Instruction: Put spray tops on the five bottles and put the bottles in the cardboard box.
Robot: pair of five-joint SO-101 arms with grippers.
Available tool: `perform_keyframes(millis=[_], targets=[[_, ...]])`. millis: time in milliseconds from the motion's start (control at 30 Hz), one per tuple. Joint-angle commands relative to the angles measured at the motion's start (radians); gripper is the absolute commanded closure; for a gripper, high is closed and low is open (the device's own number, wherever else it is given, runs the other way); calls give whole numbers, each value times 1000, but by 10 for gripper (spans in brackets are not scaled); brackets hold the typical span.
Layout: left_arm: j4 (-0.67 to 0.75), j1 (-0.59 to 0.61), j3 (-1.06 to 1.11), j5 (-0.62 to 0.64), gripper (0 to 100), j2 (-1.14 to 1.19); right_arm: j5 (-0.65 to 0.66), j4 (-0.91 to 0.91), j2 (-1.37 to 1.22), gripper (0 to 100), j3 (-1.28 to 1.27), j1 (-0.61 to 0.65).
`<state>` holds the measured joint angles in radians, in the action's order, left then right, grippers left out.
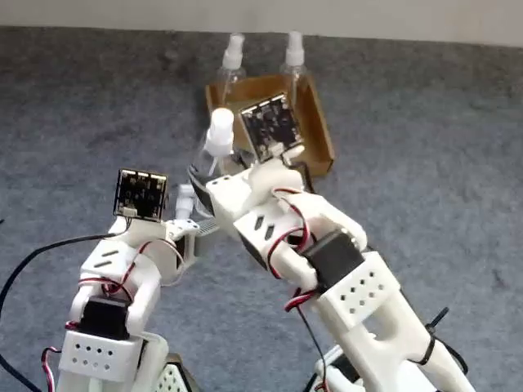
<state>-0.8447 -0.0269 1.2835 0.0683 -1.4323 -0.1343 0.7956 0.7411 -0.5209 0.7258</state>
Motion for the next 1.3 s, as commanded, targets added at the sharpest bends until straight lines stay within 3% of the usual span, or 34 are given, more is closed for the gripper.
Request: perform_keyframes(millis=[0,100,367,533,700,833,1000,1267], targets=[[26,27,-2,3,660,-7,-5,2,30,995,2,-18],[25,27,4,3,660,-7,44,-28,-5,995,10,-59],[31,70,68,2,697,-7,84,-312,-297,995,110,-242],[71,189,70,3,751,-5,84,-375,-552,995,326,-246],[74,208,71,3,755,-5,87,-429,-794,995,515,-248],[98,203,90,3,755,-7,198,-433,-906,995,608,-255],[129,203,108,3,755,-7,198,-437,-975,995,641,-268],[130,202,108,3,755,-7,176,-642,-1026,995,544,-305]])
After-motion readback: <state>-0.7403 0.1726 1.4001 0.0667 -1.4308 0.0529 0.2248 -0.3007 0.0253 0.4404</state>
